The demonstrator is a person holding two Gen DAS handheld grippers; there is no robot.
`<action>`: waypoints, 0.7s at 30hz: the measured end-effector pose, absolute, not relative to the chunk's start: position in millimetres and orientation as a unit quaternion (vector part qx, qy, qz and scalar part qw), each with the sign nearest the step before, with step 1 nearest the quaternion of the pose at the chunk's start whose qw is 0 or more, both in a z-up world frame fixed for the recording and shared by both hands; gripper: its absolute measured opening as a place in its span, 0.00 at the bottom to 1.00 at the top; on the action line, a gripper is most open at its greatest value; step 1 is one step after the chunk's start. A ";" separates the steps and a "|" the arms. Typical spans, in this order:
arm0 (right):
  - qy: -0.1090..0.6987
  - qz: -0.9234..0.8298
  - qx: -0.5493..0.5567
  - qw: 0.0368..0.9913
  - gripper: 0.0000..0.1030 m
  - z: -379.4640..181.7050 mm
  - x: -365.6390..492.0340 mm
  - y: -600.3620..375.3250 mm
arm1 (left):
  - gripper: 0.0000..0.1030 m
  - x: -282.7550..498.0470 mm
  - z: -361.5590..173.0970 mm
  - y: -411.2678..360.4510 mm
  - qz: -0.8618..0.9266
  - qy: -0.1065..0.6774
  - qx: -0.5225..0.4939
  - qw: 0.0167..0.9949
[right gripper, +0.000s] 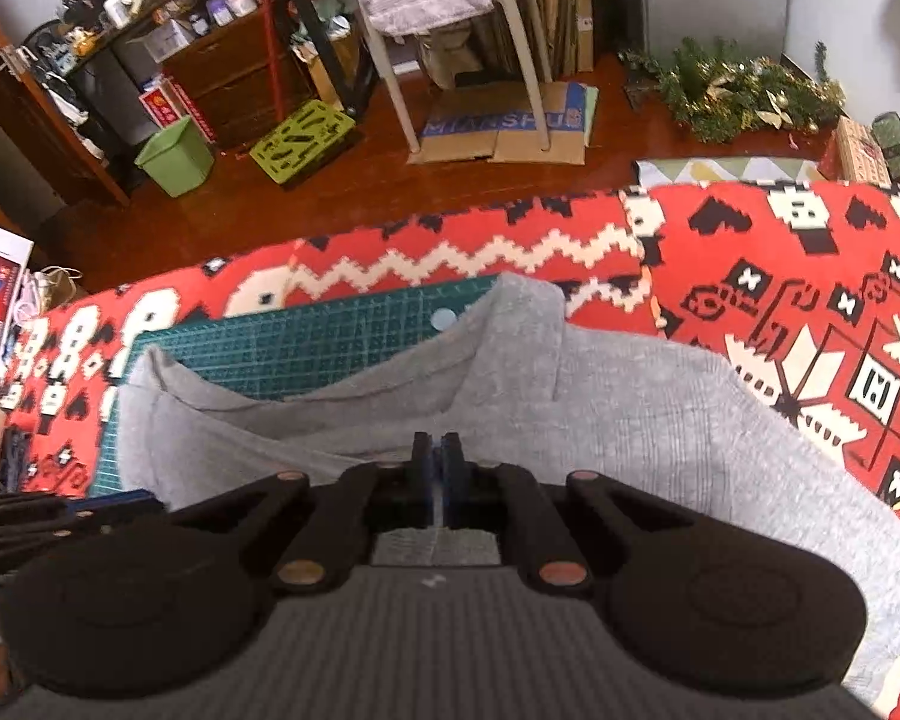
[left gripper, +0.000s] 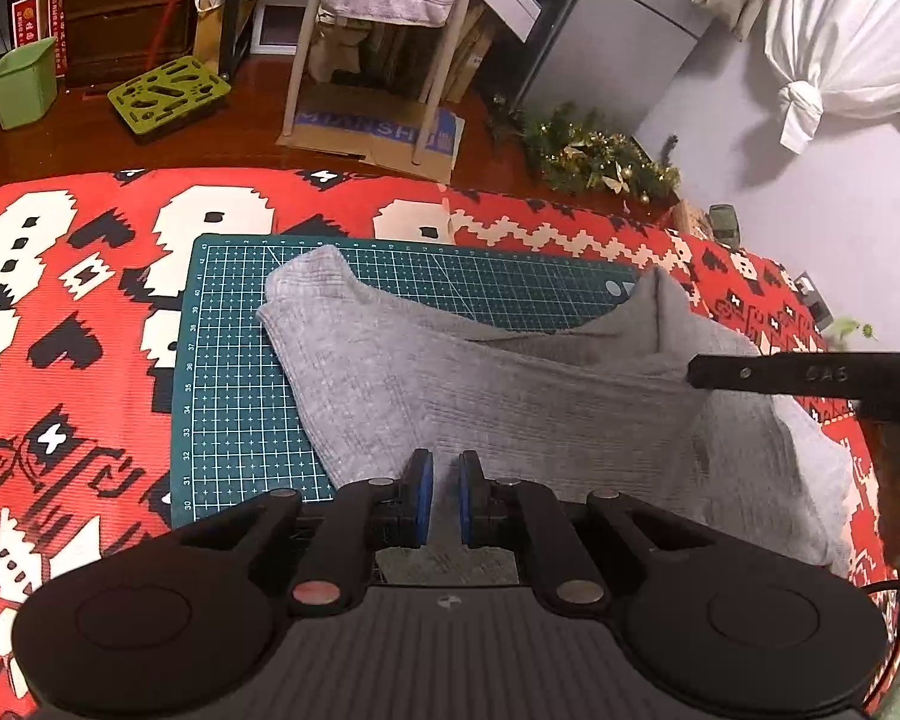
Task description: Fold clothes
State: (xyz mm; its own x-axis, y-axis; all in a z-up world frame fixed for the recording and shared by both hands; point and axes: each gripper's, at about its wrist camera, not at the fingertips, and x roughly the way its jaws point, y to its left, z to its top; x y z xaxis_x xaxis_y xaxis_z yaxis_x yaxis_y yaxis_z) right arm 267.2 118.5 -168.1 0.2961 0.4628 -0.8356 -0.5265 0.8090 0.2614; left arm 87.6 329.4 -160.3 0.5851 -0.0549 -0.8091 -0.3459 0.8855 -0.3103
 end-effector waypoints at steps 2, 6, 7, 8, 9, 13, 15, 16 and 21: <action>0.510 0.303 -0.030 0.804 0.03 -174.2 268.3 118.2 | 0.07 87.7 -160.4 329.4 0.086 0.447 -0.225 0.862; 0.505 0.289 -0.009 0.813 0.12 -171.9 269.4 110.4 | 0.07 87.7 -158.9 329.3 0.088 0.445 -0.229 0.861; 0.503 0.284 -0.001 0.817 0.12 -169.2 269.6 105.9 | 0.07 87.2 -158.4 329.5 0.088 0.444 -0.230 0.861; 0.501 0.278 0.007 0.820 0.12 -166.0 269.9 100.5 | 0.07 86.7 -157.5 329.6 0.087 0.443 -0.231 0.862; 0.501 0.273 0.013 0.821 0.12 -163.1 269.9 95.3 | 0.07 86.4 -156.1 329.4 0.087 0.442 -0.232 0.862; 0.511 0.285 0.033 0.810 0.13 -155.9 258.6 78.4 | 0.07 84.4 -149.7 326.8 0.082 0.438 -0.230 0.865; 0.519 0.295 0.028 0.801 0.14 -157.7 249.6 76.7 | 0.07 82.8 -148.1 324.8 0.079 0.439 -0.230 0.865; 0.525 0.296 0.028 0.797 0.17 -159.4 245.1 76.6 | 0.07 81.8 -147.6 323.6 0.078 0.439 -0.230 0.865; 0.552 0.287 0.068 0.780 0.22 -167.5 222.8 72.8 | 0.07 73.0 -145.0 315.1 0.076 0.441 -0.232 0.863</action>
State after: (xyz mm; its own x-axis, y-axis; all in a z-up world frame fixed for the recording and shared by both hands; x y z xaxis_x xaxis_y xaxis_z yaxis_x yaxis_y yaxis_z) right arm 222.8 72.8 -167.5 0.2262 0.5221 -0.8224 -0.3724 0.8264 0.4223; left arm 73.0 315.1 -145.0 0.5988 -0.0738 -0.7975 -0.3361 0.8807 -0.3338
